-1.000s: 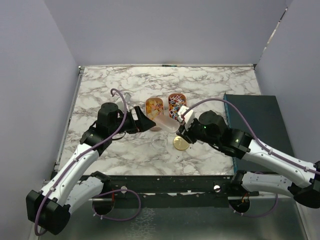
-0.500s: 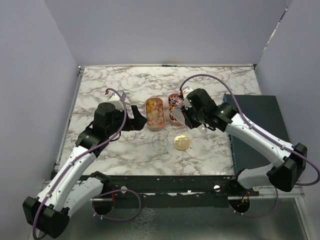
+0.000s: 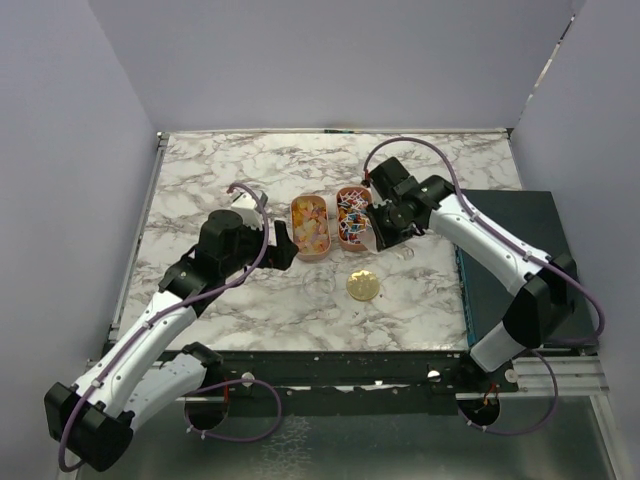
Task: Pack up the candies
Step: Scoop the fake candies from the storage box.
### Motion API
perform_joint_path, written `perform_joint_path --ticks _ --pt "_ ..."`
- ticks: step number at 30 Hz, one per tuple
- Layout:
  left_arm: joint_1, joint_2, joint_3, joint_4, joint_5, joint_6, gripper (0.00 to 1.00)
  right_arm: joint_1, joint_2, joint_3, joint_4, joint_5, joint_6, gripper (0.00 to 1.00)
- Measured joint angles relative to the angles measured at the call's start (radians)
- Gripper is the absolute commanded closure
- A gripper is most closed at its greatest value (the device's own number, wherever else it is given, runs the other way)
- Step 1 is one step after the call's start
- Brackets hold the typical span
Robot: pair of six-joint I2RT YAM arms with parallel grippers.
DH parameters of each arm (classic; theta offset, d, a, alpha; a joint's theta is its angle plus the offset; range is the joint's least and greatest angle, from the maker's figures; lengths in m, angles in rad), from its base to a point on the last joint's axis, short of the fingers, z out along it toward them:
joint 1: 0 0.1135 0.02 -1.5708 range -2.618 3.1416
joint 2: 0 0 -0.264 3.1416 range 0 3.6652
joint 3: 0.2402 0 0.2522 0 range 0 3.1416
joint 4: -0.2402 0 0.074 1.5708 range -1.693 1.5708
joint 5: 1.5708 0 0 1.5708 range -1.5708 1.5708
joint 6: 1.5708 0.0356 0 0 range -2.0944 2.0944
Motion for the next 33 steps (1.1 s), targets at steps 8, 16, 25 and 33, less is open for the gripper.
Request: perform_joint_path --ticks 8,16,25,33 --pt "-0.059 -0.010 -0.013 0.003 -0.053 0.039 0.01 -0.016 0.139 0.101 -0.077 -0.018 0.035 0.99" --pt "-0.123 -0.047 -0.026 -0.005 -0.095 0.048 0.01 -0.029 0.223 0.173 -0.120 -0.023 0.055 0.99" --pt "-0.167 -0.074 -0.027 -0.010 -0.129 0.049 0.01 -0.044 0.300 0.248 -0.145 -0.027 0.063 1.00" --pt "-0.191 -0.082 -0.027 -0.011 -0.155 0.049 0.01 -0.053 0.381 0.316 -0.147 -0.030 0.063 0.99"
